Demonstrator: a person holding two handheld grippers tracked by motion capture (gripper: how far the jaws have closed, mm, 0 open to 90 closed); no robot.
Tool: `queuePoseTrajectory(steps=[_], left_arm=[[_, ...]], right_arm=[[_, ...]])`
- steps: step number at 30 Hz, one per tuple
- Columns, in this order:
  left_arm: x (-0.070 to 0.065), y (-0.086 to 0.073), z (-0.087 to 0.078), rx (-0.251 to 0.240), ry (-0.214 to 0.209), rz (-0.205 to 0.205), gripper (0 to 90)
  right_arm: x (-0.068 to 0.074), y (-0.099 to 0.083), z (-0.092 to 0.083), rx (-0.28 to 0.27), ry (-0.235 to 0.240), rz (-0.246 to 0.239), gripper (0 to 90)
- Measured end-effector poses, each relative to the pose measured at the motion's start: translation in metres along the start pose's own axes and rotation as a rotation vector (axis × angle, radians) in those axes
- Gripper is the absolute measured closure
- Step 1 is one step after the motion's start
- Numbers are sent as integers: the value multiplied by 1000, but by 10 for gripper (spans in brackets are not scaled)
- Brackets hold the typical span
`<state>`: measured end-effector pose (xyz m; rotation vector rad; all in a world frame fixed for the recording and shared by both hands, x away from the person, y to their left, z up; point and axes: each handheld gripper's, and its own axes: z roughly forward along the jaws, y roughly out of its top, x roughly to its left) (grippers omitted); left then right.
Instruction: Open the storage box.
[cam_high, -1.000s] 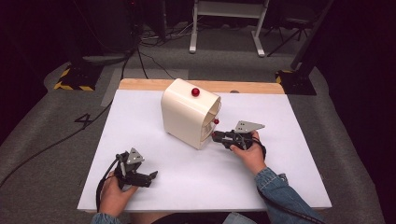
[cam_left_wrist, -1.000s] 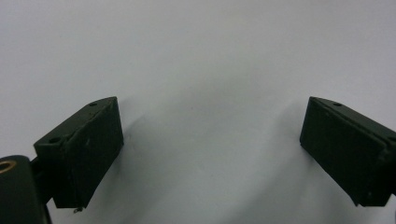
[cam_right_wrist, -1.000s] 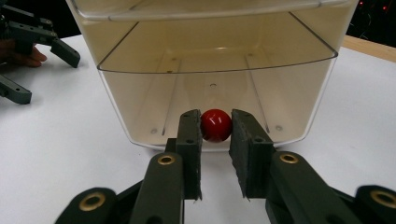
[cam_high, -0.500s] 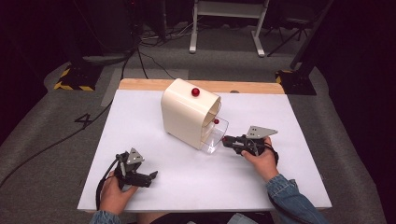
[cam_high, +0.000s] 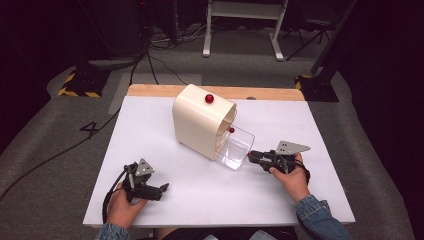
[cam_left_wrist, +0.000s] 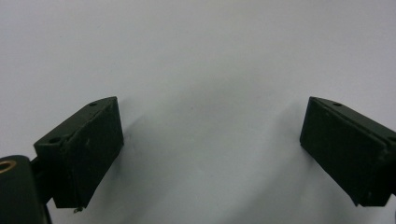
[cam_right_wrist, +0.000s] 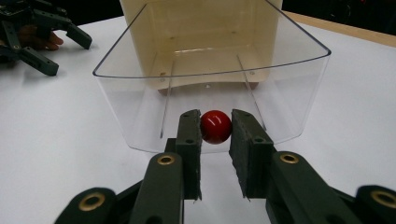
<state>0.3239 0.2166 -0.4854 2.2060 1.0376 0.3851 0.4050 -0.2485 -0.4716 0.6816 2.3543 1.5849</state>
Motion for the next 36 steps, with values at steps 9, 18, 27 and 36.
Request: queuePoseTrajectory(steps=[9, 18, 27, 36], left_arm=[[0, 0, 0, -2, 4, 3, 64], [0, 0, 0, 0, 0, 0, 63], [0, 0, 0, 0, 0, 0, 64], [0, 0, 0, -4, 7, 3, 64]], right_arm=[[-5, -1, -11, -13, 9, 12, 779], [-7, 1, -22, -27, -14, 21, 723], [-3, 28, -32, -38, -42, -6, 613], [7, 72, -20, -58, -24, -68, 581]])
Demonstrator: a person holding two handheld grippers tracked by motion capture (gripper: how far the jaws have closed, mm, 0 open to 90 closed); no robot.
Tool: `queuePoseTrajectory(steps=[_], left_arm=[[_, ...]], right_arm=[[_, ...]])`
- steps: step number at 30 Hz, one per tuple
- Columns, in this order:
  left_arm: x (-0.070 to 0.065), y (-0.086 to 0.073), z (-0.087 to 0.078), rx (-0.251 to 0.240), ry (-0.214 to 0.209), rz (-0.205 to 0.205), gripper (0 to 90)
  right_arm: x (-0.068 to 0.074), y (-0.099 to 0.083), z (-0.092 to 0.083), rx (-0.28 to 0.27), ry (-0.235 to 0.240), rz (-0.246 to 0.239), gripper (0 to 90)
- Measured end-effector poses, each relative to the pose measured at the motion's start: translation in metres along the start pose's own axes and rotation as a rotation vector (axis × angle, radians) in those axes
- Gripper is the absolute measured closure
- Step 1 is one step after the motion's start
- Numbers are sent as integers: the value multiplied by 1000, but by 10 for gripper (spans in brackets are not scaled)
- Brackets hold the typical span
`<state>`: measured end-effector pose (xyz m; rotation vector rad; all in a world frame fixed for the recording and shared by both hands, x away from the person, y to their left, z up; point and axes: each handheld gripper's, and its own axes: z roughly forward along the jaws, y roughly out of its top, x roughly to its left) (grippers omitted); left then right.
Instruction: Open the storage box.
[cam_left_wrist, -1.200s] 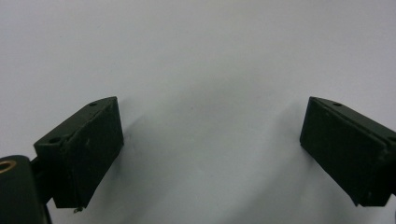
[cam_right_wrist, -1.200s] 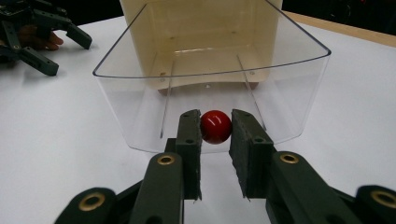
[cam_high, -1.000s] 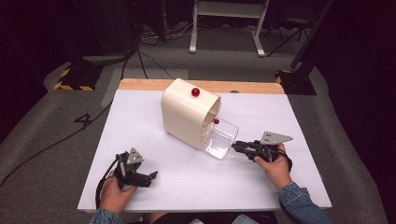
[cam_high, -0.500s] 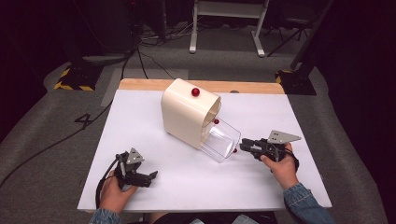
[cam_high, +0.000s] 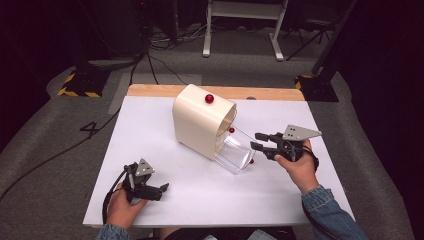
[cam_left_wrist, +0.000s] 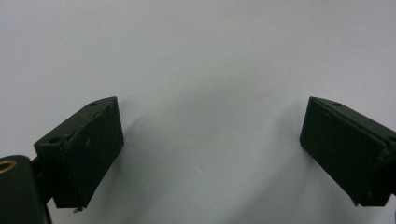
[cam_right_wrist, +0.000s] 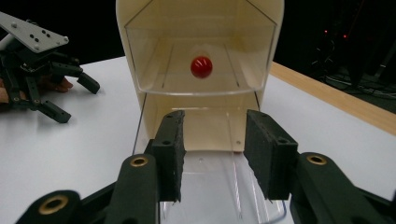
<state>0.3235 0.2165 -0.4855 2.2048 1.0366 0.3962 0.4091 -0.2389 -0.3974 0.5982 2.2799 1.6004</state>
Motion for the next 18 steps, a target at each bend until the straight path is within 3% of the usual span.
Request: queuePoseTrajectory(steps=[7, 18], left_arm=[[0, 0, 0, 0, -2, -3, 64], [-1, -1, 0, -3, -4, -10, 67]], right_arm=[[-4, 13, 27, 19, 15, -19, 573], [-12, 8, 57, 3, 31, 6, 587]])
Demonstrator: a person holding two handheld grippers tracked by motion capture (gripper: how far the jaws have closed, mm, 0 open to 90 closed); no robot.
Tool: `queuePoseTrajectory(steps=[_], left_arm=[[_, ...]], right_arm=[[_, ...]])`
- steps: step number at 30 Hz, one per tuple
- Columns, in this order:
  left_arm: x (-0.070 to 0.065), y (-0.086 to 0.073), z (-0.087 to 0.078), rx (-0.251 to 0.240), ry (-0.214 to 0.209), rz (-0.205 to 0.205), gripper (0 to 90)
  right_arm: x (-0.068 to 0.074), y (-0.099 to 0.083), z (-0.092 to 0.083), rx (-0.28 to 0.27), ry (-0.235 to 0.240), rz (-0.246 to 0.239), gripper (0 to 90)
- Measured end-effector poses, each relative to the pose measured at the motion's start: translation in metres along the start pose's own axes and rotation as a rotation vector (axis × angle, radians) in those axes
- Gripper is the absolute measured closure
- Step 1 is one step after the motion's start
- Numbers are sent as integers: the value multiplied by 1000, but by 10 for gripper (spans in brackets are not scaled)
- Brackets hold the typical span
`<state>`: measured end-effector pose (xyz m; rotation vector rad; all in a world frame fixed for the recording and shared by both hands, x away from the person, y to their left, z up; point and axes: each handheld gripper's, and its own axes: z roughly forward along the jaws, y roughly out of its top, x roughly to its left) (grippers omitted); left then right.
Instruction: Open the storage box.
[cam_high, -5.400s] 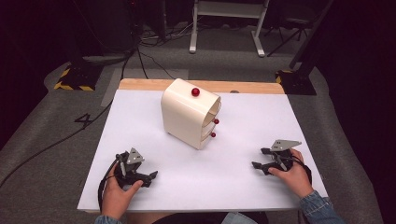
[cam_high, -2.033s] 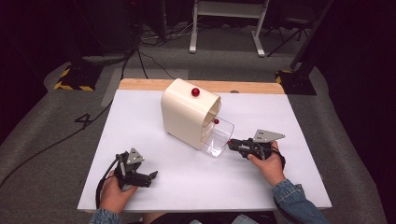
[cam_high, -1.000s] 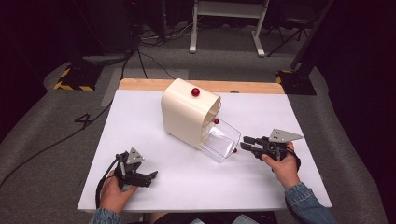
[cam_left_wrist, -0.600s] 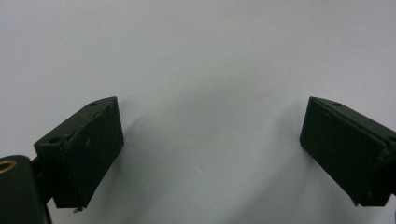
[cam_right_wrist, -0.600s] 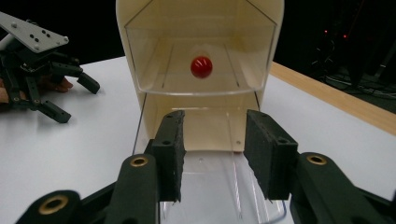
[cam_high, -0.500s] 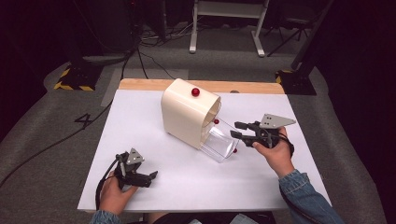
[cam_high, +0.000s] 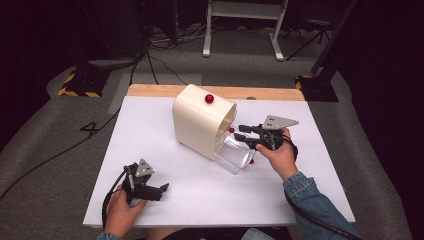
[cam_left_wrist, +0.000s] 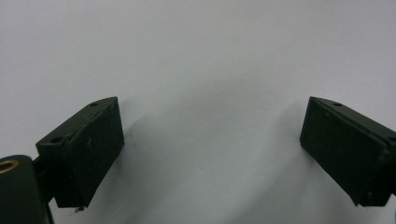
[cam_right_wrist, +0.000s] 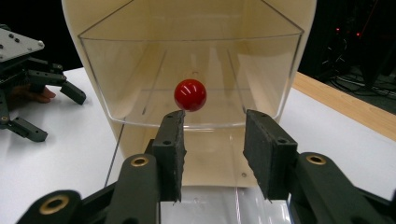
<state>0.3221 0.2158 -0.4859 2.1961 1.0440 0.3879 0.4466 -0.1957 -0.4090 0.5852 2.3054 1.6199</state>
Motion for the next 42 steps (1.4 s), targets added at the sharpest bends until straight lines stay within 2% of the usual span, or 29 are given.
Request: queuePoseTrajectory(steps=[5, 9, 19, 42], left_arm=[[0, 0, 0, -1, 0, 1, 67], [0, 0, 0, -1, 1, 1, 67], [0, 0, 0, 0, 0, 0, 67], [1, 0, 0, 1, 0, 1, 67]], right_arm=[[5, 4, 6, -21, 26, -20, 638], [8, 8, 9, -25, 30, -42, 735], [8, 8, 7, -28, 25, -46, 741], [10, -10, -42, -29, 13, -37, 741]])
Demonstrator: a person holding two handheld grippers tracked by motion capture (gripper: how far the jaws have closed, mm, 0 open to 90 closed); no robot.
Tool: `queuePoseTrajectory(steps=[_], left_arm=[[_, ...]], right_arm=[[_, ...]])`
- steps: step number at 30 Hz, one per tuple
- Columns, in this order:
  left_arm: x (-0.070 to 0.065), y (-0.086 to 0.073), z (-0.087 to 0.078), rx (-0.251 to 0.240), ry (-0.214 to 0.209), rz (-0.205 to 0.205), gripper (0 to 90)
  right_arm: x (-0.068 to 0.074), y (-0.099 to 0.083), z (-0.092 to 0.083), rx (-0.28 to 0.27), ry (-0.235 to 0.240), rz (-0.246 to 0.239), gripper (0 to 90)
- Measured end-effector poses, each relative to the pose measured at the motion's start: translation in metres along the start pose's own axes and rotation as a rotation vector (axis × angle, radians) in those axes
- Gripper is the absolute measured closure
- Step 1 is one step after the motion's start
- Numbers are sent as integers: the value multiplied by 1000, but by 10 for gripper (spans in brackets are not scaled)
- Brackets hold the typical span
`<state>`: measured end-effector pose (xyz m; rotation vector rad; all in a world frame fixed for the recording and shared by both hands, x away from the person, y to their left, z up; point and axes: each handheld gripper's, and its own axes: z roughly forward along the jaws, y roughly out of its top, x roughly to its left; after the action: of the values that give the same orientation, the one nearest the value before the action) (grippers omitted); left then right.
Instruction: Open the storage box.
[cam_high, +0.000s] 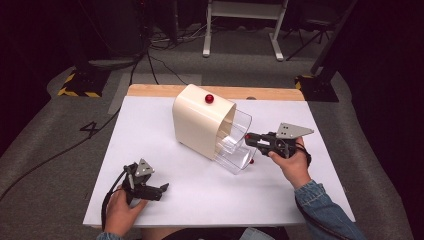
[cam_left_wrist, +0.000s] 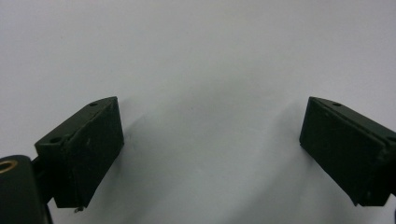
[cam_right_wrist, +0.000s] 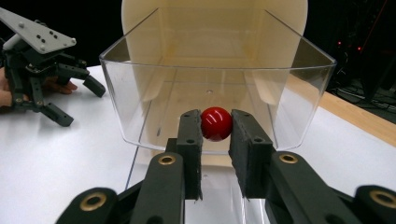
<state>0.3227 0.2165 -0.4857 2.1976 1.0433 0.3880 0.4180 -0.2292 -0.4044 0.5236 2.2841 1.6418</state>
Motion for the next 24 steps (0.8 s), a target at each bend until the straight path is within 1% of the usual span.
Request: queuePoseTrajectory(steps=[4, 6, 13, 14, 16, 17, 18, 20, 24], left_arm=[[0, 0, 0, -1, -2, -3, 66], [0, 0, 0, -1, -2, -3, 67], [0, 0, 0, 0, -1, -1, 66], [0, 0, 0, 0, 0, 1, 66], [0, 0, 0, 0, 0, 0, 66], [0, 0, 0, 0, 1, 3, 66], [0, 0, 0, -1, -3, -4, 66], [0, 0, 0, -1, -2, -2, 66], [0, 0, 0, 0, 1, 1, 66]], right_arm=[[0, -3, -9, -4, -3, -3, 741], [0, -5, -11, -4, -2, 3, 740], [1, -8, -13, 5, -1, 0, 736], [1, -9, -14, 6, -1, 4, 700], [0, -10, -14, 4, -19, 8, 601], [-1, -10, -15, 6, -19, 12, 565], [-2, -11, -16, 6, -23, 19, 536], [-3, -12, -19, 2, -32, 30, 487], [-6, -14, -27, 1, -42, 40, 448]])
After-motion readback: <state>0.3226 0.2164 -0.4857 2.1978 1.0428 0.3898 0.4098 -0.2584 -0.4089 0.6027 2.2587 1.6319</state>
